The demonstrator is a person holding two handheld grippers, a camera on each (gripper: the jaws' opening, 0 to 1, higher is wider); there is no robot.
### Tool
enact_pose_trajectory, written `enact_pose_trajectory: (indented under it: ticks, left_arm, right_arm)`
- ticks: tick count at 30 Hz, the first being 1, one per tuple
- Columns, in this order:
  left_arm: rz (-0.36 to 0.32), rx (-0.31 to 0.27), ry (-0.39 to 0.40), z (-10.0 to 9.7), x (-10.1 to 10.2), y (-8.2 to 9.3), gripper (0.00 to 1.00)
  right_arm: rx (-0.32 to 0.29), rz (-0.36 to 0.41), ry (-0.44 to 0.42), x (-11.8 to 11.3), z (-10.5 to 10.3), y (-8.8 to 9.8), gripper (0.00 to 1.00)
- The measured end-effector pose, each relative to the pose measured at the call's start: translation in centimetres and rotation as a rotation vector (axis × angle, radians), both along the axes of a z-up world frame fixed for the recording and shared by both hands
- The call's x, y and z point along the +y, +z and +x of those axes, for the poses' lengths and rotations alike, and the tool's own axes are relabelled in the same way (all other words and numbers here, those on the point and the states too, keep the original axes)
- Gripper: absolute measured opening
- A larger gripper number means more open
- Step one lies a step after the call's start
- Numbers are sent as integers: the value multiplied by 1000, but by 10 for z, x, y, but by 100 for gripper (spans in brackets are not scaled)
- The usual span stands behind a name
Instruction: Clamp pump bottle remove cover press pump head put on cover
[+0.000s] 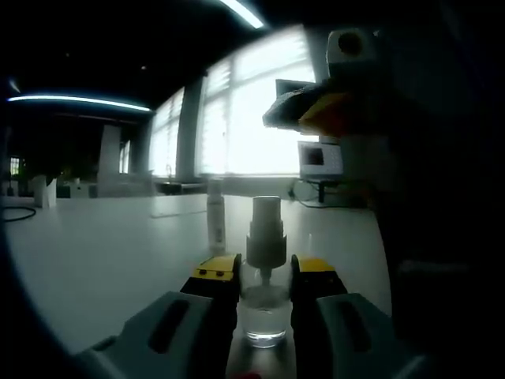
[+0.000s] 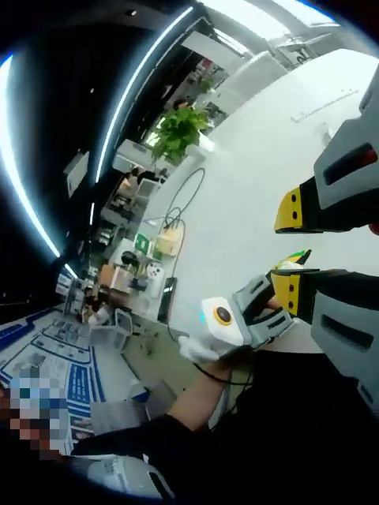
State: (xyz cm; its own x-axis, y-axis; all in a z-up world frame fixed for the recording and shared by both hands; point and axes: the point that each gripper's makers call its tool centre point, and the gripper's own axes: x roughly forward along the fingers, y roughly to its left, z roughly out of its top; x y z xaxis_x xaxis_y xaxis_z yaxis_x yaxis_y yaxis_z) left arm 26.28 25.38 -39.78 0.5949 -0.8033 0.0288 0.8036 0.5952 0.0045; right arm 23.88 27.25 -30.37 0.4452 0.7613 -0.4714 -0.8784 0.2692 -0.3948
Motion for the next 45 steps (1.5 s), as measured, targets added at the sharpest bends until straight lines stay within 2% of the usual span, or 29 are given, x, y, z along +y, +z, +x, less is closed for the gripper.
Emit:
enact_pose_trajectory:
  ticks: [6, 10, 12, 14, 18, 20, 24, 29, 34, 40, 45]
  left_arm:
    - [0, 1, -2, 0, 0, 0, 16]
    - [3, 2, 6, 1, 0, 0, 16]
    - [3, 1, 7, 1, 0, 0, 16]
    - [3, 0, 7, 1, 0, 0, 16]
    - [2, 0, 6, 1, 0, 0, 16]
    - [2, 0, 5, 1, 0, 0, 16]
    - [2, -1, 4, 0, -1, 1, 16]
    - [3, -2, 4, 0, -1, 1, 16]
    - [3, -3, 2, -1, -1, 1, 16]
    - [3, -3, 2, -1, -1, 1, 16]
    - [3, -3, 3, 0, 0, 0, 16]
  right_arm:
    - [-24, -14, -24, 7, 5, 4, 11]
    - [-27, -60, -6, 9, 8, 0, 11]
    - [-17, -95, 18, 9, 7, -3, 10]
    - [-11, -163, 67, 9, 4, -8, 10]
    - [28, -224, 141, 12, -4, -11, 11]
    - [26, -238, 159, 16, -2, -8, 11]
    - [20, -337, 211, 14, -1, -16, 10]
    - [27, -374, 227, 14, 1, -21, 10]
    - [29, -388, 236, 16, 5, -18, 10]
    - [32, -491, 295, 16, 1, -27, 10]
    - [59, -521, 311, 17, 2, -24, 10]
